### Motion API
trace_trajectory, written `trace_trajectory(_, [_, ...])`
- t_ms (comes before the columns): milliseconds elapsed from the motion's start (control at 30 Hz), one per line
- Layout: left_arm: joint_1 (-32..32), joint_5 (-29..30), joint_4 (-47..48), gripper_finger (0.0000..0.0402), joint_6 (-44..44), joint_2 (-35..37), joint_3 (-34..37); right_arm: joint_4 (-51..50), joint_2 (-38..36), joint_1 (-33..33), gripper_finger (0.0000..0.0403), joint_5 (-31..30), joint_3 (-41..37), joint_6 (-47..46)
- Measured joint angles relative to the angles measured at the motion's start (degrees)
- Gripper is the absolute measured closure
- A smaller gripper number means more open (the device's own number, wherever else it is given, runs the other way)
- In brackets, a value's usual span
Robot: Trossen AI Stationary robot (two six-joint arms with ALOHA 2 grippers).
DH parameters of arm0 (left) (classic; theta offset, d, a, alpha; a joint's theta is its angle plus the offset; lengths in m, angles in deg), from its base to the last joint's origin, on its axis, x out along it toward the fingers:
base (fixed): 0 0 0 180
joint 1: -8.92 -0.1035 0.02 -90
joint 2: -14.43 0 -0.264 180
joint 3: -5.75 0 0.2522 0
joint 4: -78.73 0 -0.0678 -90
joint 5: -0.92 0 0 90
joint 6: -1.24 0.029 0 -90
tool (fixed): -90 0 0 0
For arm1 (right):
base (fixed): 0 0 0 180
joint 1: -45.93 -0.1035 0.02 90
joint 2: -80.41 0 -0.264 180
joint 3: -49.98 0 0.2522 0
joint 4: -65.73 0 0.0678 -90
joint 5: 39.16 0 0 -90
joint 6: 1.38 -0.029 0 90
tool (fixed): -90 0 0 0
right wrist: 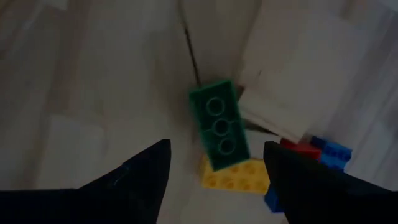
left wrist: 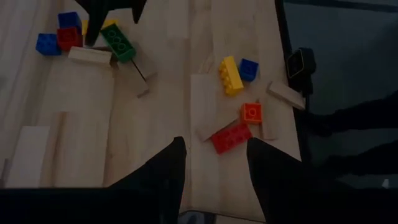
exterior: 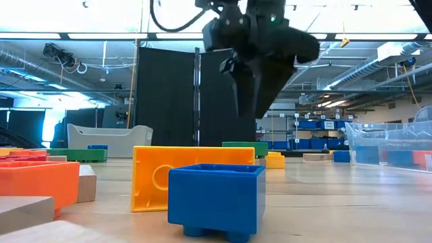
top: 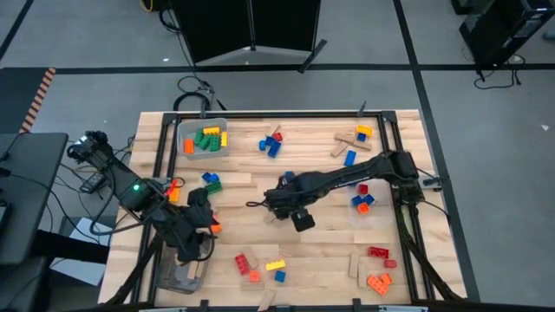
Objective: Sort blocks by size
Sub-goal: Put the large green game piece into the gray bin
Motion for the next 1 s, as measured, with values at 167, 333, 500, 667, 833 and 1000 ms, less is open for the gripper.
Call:
trace_trajectory(167, [0.0,0.9,0.0,0.0224,0.2,0.0,0.0,5.2,0.1,1.8,0.0132,0.0,-4.4,2.9])
trace_trajectory(333, [0.0,1.3,0.1,0.0224,0.3,0.0,0.0,7.0,0.9,3.0,0.0133,0.0,-7.3,3.8])
trace_trajectory(500, [0.0,1.7,0.1,0.0224,0.3,0.0,0.0,11.0,0.9,3.6,0.0133,0.8,-9.4,3.9])
trace_trajectory(667, [0.0,2.3,-0.8,0.0224,0.3,0.0,0.0,13.5,0.9,3.8,0.0142,3.0,-11.8,2.7])
trace_trajectory(833, [0.0,2.3,-5.2,0.0224,0.4,0.0,0.0,14.0,0.9,3.8,0.0198,3.0,-12.1,1.2])
trace_trajectory(1000, [0.0,2.3,-10.7,0.0224,0.4,0.0,0.0,13.8,0.8,3.9,0.0252,3.0,-12.1,-0.8])
